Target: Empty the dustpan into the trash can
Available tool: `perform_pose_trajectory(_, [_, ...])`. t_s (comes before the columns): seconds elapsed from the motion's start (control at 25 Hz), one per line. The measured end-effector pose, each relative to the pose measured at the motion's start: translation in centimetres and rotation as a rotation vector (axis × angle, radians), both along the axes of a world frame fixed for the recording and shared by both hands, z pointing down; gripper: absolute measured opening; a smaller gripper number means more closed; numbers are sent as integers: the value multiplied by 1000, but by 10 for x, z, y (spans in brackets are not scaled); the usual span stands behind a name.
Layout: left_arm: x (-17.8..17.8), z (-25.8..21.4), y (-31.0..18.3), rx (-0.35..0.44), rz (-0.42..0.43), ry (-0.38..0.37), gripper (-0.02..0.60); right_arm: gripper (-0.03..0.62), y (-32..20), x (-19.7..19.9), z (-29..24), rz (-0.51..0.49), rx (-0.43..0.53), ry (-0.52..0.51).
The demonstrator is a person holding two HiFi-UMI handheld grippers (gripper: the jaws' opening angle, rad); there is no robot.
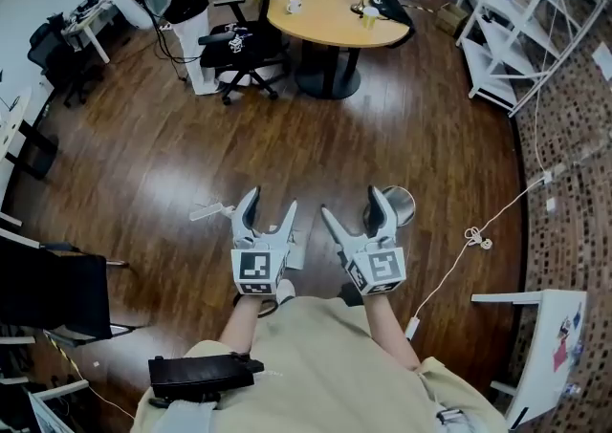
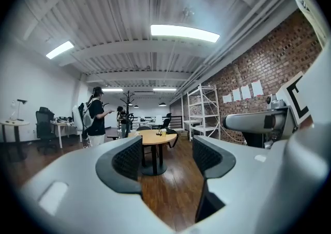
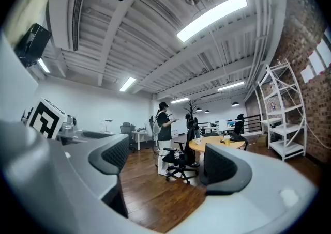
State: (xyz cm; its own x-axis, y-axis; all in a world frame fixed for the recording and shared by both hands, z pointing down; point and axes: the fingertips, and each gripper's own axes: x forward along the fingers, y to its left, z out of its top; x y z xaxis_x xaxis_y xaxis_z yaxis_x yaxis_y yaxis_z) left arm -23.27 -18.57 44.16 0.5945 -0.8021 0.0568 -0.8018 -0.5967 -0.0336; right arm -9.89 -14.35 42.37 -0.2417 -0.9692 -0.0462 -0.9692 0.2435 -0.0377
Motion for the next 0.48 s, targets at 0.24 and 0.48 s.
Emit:
perform_pose_trajectory(0.24, [-3, 18, -13, -30, -16, 1, 291, 448, -12, 6, 24, -32, -47, -10])
perform_pose_trajectory(0.48, [0, 44, -14, -100, -73, -60, 291, 422, -23, 28, 48, -104, -124, 5])
